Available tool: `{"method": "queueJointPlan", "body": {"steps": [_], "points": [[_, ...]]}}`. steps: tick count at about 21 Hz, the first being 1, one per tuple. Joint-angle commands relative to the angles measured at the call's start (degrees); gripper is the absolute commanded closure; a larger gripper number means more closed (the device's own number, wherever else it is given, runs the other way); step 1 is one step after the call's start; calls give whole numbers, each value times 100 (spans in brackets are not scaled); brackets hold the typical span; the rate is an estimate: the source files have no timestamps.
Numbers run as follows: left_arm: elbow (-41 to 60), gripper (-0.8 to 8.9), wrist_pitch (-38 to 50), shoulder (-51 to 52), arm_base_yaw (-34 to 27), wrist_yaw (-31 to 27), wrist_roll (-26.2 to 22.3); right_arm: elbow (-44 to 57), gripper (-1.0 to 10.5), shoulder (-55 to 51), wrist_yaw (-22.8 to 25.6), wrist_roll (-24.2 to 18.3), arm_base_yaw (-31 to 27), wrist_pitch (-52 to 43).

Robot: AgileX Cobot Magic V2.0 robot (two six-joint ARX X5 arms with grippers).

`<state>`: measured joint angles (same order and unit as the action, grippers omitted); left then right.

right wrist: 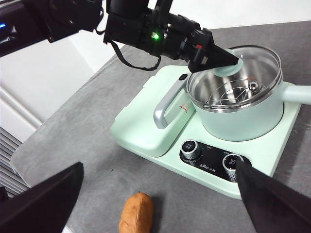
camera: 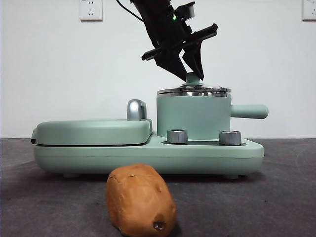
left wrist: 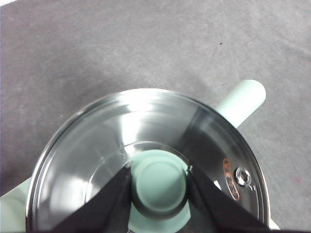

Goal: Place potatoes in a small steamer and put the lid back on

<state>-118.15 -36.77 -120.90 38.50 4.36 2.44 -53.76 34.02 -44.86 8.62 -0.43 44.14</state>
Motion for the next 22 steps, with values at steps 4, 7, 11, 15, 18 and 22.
{"method": "queueJointPlan", "body": {"steps": [4, 7, 11, 15, 18, 22], "points": [[-535, 805, -186, 234, 46, -35, 13, -68, 447, 35, -13, 37, 2, -33], [-535, 805, -319, 518, 33, -129, -28, -68, 447, 35, -13, 44, 2, -33], [-535, 805, -680, 898, -116, -271, -52, -68, 447, 61, -7, 455, 28, -37], [-535, 805, -885, 1180, -391, -299, -175, -68, 448, 216, 205, 828, 393, -35], [-535, 805, -1005, 1331, -667, -299, -203, -70, 448, 428, 822, 1069, 1084, -48], [-535, 805, -1106, 1408, -942, -297, -203, -70, 448, 804, 1506, 1311, 1958, -103]]}}
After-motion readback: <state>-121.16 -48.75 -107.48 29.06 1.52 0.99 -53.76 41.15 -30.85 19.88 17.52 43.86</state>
